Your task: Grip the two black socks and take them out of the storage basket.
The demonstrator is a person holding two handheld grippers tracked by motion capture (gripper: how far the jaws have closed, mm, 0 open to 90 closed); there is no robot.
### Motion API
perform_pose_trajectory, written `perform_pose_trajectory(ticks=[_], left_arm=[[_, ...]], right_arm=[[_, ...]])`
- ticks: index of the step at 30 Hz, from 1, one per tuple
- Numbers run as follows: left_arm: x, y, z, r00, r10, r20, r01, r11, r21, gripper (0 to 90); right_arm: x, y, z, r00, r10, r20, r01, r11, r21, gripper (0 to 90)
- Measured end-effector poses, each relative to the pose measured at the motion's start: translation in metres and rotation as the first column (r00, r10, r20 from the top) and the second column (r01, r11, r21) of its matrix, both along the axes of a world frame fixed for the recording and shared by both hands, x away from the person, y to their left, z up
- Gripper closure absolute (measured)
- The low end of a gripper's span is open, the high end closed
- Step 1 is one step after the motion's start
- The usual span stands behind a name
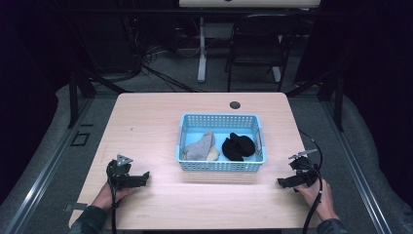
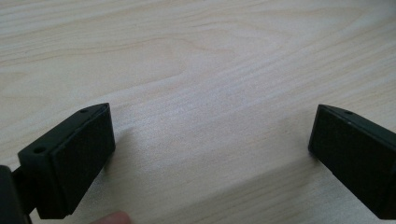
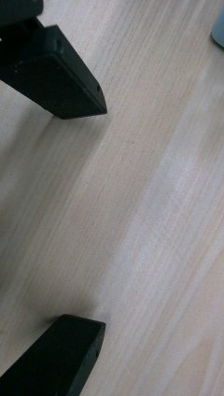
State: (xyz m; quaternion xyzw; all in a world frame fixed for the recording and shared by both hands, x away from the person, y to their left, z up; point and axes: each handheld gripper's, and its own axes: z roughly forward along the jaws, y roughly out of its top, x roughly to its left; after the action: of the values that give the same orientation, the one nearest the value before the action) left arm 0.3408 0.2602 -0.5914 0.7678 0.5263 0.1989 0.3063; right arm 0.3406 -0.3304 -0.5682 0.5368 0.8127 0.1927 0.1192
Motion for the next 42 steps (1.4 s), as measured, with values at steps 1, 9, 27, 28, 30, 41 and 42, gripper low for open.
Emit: perform_pose_trajectory(ticks=[1,9,27,28,30,41,42], left_arm=[[0.000,0.000,0.000,1.0000,0.000,0.000,0.000,1.0000,0.000,0.3],[0.000,0.000,0.000,1.0000,0.001,0.000,-0.001,1.0000,-0.001,0.3],[0.000,0.000,0.000,1.0000,0.000,0.000,0.000,1.0000,0.000,0.3],[0.000,0.000,0.000,1.0000,0.000,0.000,0.000,1.0000,0.000,0.4],[0.000,0.000,0.000,1.0000,0.000,0.000,0.000,1.0000,0.000,0.3],[0.000,0.000,0.000,1.0000,0.000,0.000,0.000,1.0000,0.000,0.4],[0.000,0.000,0.000,1.0000,0.000,0.000,0.000,1.0000,0.000,0.4]], right_arm=[[0.000,0.000,0.000,1.0000,0.002,-0.003,-0.002,1.000,-0.001,0.0],[0.000,0.000,0.000,1.0000,0.003,-0.004,-0.003,1.000,-0.003,0.0],[0.003,-0.003,0.003,0.9996,-0.020,-0.018,0.020,1.000,-0.008,0.0],[0.003,-0.006,0.006,0.9996,-0.027,-0.006,0.027,1.000,-0.007,0.0],[0.003,-0.007,0.007,0.9996,-0.027,0.002,0.027,1.000,-0.008,0.0],[0.000,-0.002,0.022,1.0000,0.003,-0.001,-0.003,1.000,0.003,0.0],[0.000,-0.002,0.023,1.0000,0.006,-0.001,-0.006,1.000,-0.014,0.0]])
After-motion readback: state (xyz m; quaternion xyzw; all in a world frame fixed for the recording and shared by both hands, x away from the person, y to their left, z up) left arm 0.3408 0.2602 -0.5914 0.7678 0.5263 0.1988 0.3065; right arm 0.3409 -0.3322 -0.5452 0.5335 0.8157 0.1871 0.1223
